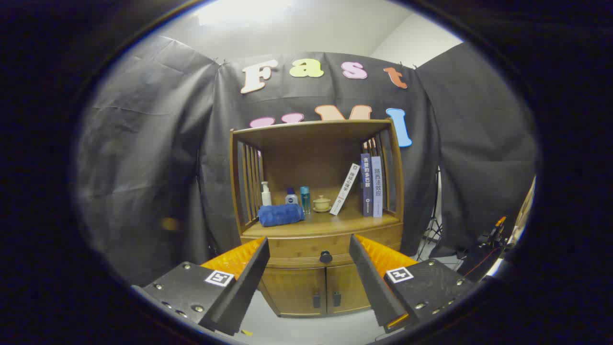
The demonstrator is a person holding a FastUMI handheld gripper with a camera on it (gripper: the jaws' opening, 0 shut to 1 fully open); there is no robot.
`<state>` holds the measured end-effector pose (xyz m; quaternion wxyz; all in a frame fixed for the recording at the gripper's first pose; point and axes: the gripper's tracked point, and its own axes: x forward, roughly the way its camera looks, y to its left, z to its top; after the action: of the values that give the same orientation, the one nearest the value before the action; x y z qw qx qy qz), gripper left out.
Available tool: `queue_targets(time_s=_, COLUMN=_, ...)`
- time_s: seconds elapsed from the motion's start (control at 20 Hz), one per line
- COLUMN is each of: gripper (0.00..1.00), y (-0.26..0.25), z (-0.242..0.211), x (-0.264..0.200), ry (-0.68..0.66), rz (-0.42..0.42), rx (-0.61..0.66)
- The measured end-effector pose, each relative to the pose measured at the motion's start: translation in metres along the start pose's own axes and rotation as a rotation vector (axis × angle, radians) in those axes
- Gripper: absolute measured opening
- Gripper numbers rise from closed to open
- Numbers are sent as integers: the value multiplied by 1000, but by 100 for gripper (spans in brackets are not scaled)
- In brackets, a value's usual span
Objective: Pull open the drawer, take out the items inside it, and place them on the countertop above the cabinet.
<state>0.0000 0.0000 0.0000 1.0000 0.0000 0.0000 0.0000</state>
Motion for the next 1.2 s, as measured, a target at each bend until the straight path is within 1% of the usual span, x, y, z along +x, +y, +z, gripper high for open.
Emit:
queue_targets(time_s=0.4, gripper=100, y=5, z=-9, x=4, ry=19, rz=14, rx=0)
queue_targets(time_s=0.9, gripper=100, y=-2, z=-22, x=11, ry=26, rz=-1, rx=3)
queue_targets(time_s=1.05, gripper=100, y=-7, z=-32, x=23, ry=25, rz=-2, rx=10)
queue_targets(time_s=1.2, gripper=100, y=-17, z=-50, x=48, ry=31, rz=-10, rx=6)
